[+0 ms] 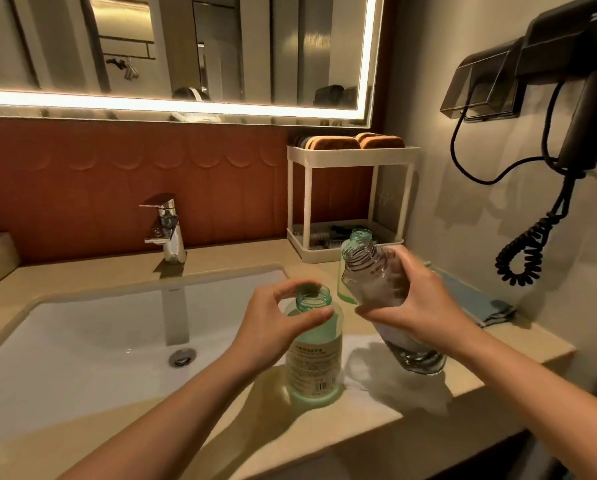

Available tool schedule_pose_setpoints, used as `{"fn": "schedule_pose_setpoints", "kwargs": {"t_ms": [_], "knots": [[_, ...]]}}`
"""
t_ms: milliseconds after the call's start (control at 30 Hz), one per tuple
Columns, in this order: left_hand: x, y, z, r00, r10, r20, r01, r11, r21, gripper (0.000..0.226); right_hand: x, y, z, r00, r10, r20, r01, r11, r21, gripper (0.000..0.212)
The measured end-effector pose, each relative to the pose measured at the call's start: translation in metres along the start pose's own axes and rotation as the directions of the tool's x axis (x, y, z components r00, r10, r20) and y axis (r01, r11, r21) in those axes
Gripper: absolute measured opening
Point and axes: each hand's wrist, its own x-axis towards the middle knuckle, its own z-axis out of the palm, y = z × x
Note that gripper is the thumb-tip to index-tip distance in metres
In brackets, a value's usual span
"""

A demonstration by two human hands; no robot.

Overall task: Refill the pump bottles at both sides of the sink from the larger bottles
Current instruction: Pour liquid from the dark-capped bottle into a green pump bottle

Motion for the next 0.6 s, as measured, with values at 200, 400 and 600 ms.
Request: {"fn": "schedule_pose_setpoints", "kwargs": {"t_ms": [200,400,600], "knots": [[-0.009,-0.005,0.008,0.999,0.009,-0.031,-0.011,0.998,-0.055,0.037,-0.006,-0.006,0.002,0.999,-0.031,0.043,0.037,0.987,-0.157,0.077],[-0.012,-0.01,0.017,0.993,0.009,-0.117,-0.023,0.992,-0.125,0.034,-0.007,-0.01,-0.005,0.991,-0.049,0.122,0.084,0.948,-0.307,0.078],[-0.014,-0.009,0.02,0.991,-0.01,-0.134,-0.014,0.983,-0.183,0.031,-0.004,-0.012,-0.016,0.989,-0.047,0.142,0.106,0.893,-0.437,0.086]]}}
